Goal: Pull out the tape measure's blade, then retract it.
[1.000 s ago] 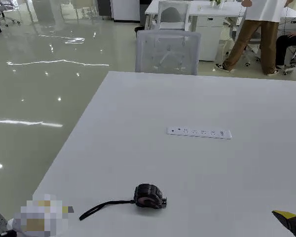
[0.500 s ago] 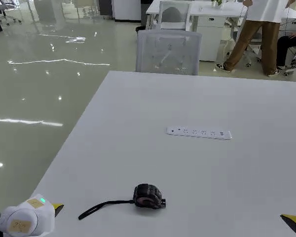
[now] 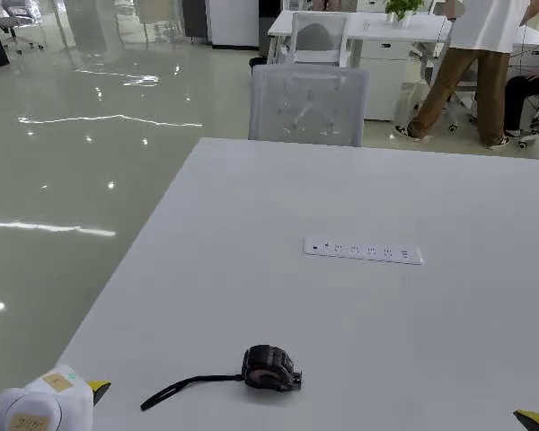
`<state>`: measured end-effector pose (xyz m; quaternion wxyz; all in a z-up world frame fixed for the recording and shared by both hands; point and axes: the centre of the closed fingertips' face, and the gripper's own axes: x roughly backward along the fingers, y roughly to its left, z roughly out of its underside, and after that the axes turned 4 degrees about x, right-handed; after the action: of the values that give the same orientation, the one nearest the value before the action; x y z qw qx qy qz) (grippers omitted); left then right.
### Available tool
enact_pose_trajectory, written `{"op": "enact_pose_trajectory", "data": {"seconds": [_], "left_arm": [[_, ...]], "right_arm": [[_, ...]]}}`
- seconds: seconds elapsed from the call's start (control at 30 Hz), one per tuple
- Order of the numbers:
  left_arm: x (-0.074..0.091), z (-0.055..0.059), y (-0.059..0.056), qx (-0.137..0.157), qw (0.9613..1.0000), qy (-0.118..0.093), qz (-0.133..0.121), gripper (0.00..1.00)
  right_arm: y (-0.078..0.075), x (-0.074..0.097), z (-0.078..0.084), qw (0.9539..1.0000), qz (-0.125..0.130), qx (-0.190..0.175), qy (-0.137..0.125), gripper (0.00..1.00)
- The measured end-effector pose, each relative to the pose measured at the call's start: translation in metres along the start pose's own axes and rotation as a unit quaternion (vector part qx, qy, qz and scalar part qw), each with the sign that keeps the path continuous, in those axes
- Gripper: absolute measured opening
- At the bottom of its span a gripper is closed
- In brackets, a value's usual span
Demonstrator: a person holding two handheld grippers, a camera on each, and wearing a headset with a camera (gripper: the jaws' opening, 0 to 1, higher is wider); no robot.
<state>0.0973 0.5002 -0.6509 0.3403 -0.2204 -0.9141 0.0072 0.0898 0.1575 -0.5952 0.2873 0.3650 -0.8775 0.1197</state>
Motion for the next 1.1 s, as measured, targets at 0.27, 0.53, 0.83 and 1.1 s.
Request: {"op": "enact_pose_trajectory", "data": {"seconds": [0.27, 0.53, 0.83, 1.1], "left_arm": [[0.000, -0.001, 0.003, -0.004, 1.0000, 0.000, -0.001, 1.00], [0.001, -0.002, 0.008, -0.006, 1.0000, -0.002, -0.004, 1.00], [0.000, -0.001, 0.006, -0.011, 0.9999, 0.000, -0.004, 1.00], [0.001, -0.002, 0.006, -0.021, 0.9998, 0.002, -0.005, 1.00]], "right_arm": [[0.002, 0.000, -0.001, 1.0000, 0.000, 0.003, 0.000, 0.95], [0.001, 0.000, 0.000, 1.0000, 0.002, 0.004, 0.001, 0.95], [-0.003, 0.001, 0.004, 1.0000, 0.003, 0.007, 0.004, 0.95], [-0.008, 0.002, 0.007, 0.9999, 0.003, 0.016, 0.004, 0.94]]}}
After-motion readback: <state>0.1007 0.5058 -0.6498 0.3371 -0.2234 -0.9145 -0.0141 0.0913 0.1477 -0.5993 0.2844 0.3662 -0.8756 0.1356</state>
